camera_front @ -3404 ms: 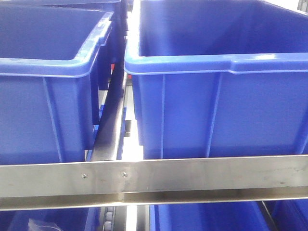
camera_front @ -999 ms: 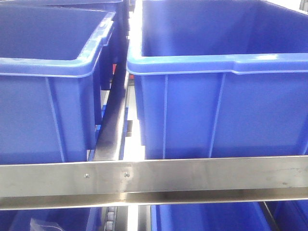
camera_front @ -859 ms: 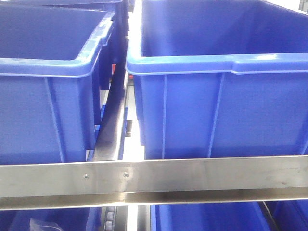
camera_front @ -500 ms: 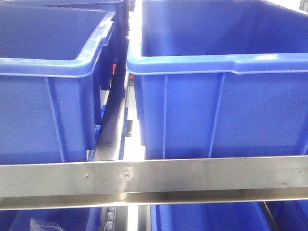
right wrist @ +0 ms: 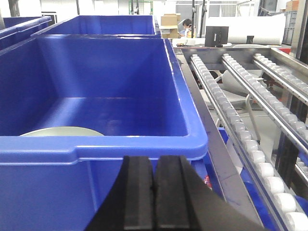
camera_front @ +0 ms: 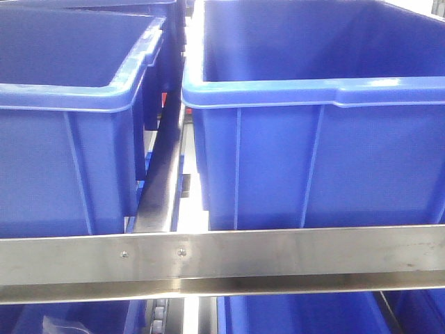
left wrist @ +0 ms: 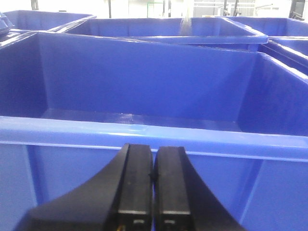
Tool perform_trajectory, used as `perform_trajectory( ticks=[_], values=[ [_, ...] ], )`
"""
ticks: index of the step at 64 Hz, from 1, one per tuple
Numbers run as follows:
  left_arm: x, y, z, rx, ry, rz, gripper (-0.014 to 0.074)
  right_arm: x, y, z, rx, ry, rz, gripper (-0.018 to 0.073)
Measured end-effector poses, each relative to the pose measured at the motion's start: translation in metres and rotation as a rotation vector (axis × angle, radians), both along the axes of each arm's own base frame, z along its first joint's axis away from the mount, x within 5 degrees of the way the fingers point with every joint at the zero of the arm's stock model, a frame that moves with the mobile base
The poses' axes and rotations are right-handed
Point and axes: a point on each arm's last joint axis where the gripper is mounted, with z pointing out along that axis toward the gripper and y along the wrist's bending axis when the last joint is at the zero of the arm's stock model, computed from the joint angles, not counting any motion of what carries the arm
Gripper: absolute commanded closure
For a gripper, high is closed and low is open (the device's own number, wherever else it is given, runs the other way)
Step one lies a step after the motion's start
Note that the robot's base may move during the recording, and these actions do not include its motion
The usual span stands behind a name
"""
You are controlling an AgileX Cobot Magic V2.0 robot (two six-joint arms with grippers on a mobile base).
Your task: Place green plate on second shelf with right arm
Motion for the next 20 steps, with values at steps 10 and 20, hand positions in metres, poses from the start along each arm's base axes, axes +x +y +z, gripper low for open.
perform_trajectory(
  ticks=[10,20],
  values=[
    [0.0,0.0,0.0,0.0,0.0,0.0,0.0466,0.0,0.0,0.0,0.0,0.0,0.0,0.0501],
    [0.0,0.0,0.0,0.0,0.0,0.0,0.0466,0.0,0.0,0.0,0.0,0.0,0.0,0.0501]
  ],
)
